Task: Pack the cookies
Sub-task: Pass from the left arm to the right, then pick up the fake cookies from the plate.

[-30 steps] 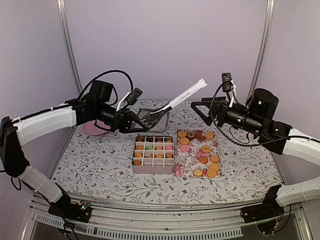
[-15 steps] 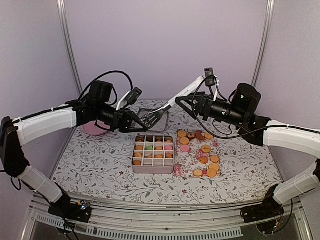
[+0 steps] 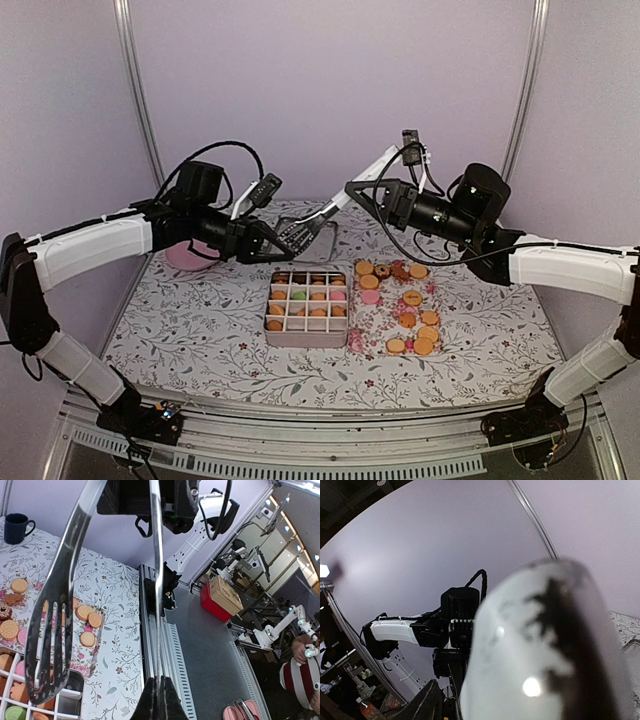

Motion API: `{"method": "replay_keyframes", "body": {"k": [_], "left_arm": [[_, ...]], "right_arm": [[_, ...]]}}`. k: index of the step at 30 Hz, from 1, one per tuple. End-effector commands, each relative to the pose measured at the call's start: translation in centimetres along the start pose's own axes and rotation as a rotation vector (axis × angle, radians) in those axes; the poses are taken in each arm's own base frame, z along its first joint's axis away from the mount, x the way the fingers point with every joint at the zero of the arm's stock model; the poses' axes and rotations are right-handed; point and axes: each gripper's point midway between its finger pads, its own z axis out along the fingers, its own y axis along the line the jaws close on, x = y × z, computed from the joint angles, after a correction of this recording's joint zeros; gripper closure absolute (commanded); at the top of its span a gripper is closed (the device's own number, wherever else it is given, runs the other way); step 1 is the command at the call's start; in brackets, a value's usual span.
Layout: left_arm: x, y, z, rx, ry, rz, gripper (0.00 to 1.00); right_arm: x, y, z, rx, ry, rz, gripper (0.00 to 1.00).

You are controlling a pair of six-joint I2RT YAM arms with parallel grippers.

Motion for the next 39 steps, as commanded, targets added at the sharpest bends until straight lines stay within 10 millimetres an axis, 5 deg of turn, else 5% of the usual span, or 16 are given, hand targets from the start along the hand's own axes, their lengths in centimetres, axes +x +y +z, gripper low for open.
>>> {"method": "replay_keyframes", "body": {"k": [1,10,19,39], "left_arm": [[-0.6,-0.4,-0.2,0.007,-0.016,0.068,1.0],[-0.7,0.4,-0.6,-0.055,-0.01,0.089,0.95],[0.5,1.9,-1.3,-0.161,0.033,0.106,0.5],[4.2,5.7,-7.3,-0.478,0.136,0.147,0.46]], "right_arm": [[0.2,0.8,0.5,-0.049,0.017,0.029,0.45],[0.3,-0.7,-0.1,-0.002,0.011,0.043,0.58],[0.1,-2.5,-2.1,0.09,0.008,0.018,0.61],[5.9,-8.0,-13.6,0.604,0.2,-0.182,0.64]]}}
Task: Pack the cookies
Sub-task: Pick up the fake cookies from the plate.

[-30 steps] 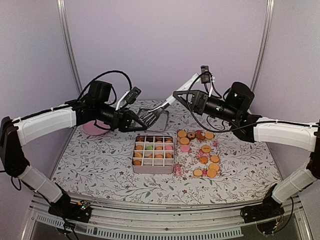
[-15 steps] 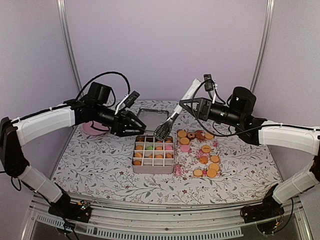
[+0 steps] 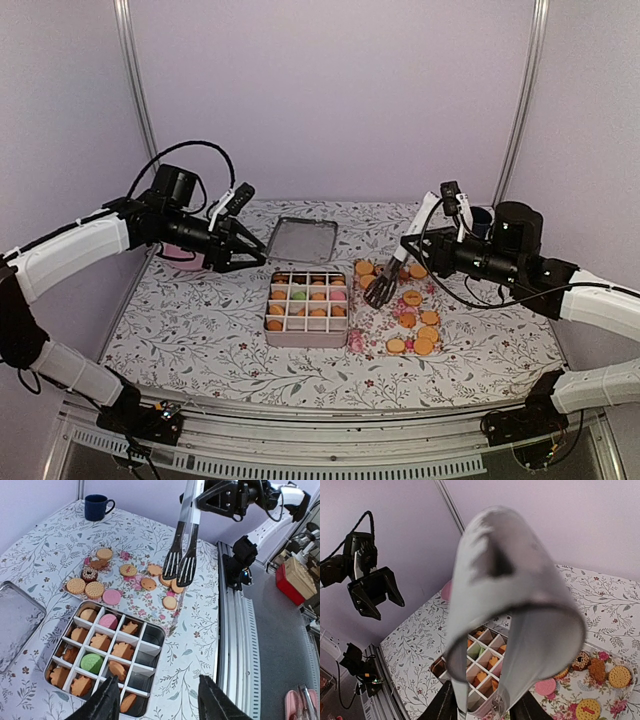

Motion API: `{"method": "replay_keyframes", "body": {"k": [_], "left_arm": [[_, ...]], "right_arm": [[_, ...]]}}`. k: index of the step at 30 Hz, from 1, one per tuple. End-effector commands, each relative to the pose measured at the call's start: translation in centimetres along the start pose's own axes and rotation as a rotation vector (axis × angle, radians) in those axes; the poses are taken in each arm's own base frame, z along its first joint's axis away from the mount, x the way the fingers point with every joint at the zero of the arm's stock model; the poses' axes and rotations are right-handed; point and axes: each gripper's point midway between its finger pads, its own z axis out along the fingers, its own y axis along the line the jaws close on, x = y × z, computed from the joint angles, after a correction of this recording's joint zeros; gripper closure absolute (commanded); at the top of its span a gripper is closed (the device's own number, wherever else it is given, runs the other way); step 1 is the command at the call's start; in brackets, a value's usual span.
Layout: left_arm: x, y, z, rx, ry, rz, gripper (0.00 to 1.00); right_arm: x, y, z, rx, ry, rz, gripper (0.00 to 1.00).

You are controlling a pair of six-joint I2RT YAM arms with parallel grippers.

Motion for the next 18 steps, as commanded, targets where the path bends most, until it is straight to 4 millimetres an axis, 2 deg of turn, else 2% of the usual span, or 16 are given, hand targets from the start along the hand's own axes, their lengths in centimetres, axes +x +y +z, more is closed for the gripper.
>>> {"method": "replay_keyframes", "body": {"k": [1,12,18], "left_arm": [[1.8,1.4,-1.1,-0.099,0.06,0.034,0.46],[3.9,3.7,-3.1,-0.22,0.091,0.033,0.46],[4.3,4.2,-3.6,-0.241,0.097,0.029,0.47]], "right_arm": [[1.7,-2.4,-1.3,0.124,0.032,-0.049,0.64],[5.2,-3.4,-1.1,0.29,0.099,-0.101,0.63],[7.0,-2.0,-0.7,0.376,0.118,-0.159,0.62]]}}
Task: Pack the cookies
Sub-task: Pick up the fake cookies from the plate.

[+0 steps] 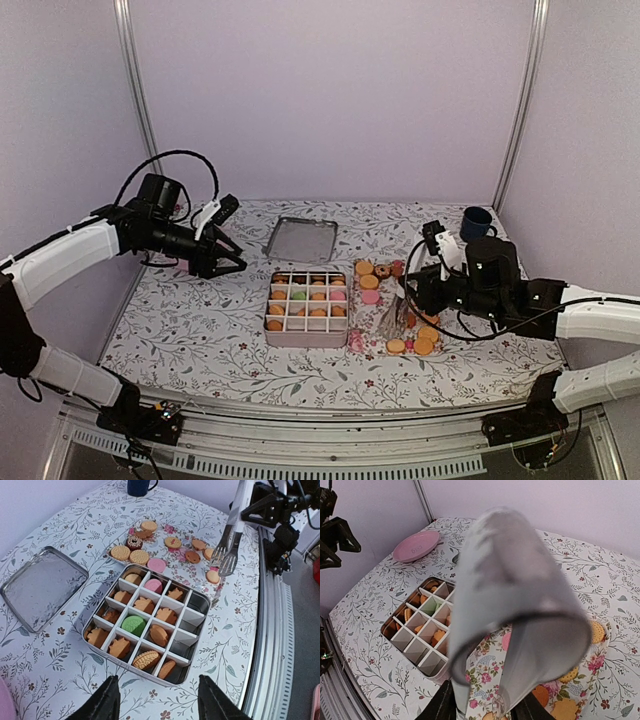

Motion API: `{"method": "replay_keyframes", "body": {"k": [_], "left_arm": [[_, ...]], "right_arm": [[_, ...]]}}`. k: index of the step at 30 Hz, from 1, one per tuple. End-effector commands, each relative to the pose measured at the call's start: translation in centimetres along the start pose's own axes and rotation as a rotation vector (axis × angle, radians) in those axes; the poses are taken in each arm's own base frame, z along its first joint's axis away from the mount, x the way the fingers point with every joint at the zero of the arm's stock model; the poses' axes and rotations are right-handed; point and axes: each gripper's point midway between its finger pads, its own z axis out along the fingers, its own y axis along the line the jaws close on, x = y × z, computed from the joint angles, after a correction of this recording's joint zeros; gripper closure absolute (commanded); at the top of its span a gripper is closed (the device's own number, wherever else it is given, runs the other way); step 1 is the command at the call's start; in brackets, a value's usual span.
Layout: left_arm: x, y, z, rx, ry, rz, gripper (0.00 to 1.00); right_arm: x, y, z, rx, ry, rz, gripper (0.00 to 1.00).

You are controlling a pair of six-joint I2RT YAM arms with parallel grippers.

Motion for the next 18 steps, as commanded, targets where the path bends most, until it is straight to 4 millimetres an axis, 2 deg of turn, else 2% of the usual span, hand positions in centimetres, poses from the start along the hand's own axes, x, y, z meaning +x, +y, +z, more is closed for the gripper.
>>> {"method": "replay_keyframes", "body": {"k": [1,11,18], "left_arm": [[0.5,0.4,-0.6,-0.026,0.006,0.01,0.47],[0.5,0.6,-0.8,-0.04,0.007,0.015,0.47],[0.6,0.6,-0.8,-0.038,0.008,0.016,0.47]], "right_arm": [[-0.1,-0.1,-0.1,0.133,-0.029,-0.031,0.62],[2.1,0.9,-0.2,0.212,-0.004,-0.039,0.58],[2.6,1.0,0.0,0.238,-0.02,-0.026,0.58]]}}
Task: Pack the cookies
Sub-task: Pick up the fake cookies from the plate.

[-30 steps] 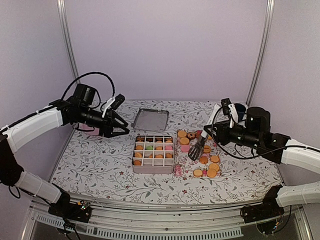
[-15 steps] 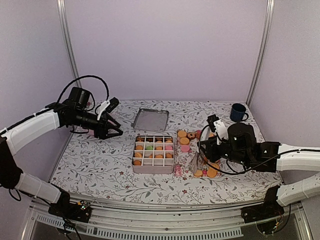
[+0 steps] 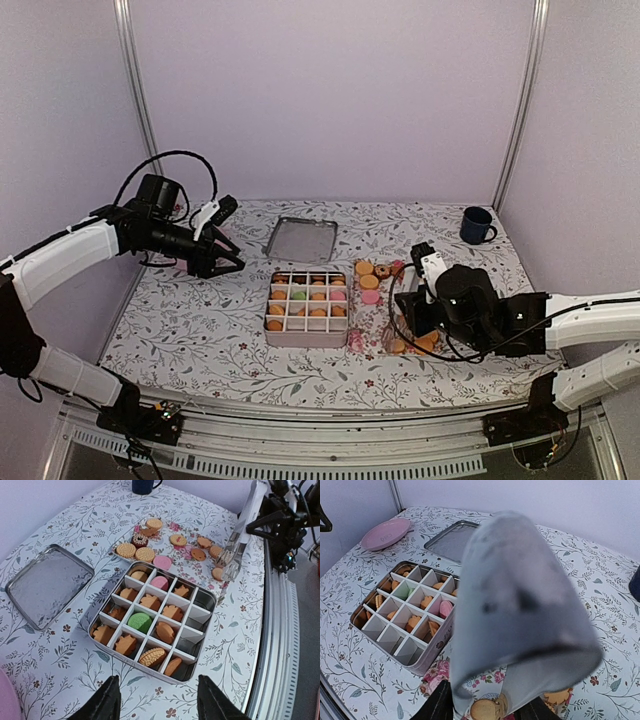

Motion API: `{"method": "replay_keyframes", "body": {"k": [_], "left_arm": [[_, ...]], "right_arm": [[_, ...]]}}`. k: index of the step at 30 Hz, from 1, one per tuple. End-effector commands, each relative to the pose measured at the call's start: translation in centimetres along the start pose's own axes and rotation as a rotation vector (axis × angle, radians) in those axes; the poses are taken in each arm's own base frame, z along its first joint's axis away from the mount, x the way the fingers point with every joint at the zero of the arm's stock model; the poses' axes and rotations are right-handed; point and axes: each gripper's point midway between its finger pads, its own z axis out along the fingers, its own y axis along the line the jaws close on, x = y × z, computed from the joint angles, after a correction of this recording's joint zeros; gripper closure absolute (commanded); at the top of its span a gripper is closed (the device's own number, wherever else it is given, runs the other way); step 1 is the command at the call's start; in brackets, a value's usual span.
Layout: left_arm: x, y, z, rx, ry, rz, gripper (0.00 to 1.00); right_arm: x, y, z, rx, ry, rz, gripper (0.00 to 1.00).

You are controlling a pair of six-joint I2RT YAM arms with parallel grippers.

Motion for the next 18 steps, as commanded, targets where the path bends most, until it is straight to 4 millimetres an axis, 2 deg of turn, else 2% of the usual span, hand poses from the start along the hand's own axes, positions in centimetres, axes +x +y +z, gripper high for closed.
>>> {"method": "replay_keyframes", "body": {"k": [1,8,18], "left_arm": [[0.2,0.0,-0.6,-0.01,-0.001,0.005,0.47],[0.1,-0.1,-0.5,-0.006,-0.005,0.005,0.48],[-0.1,-0.2,-0.7,-0.003,-0.011,0.011,0.48]], "right_arm": [[-0.8,0.0,0.0,0.048,-0.05,0.041,0.58],[0.5,0.5,0.5,0.079,-0.035,0.035,0.58],[2.1,-0.3,0.1,0.141,0.012,0.0,0.58]]}}
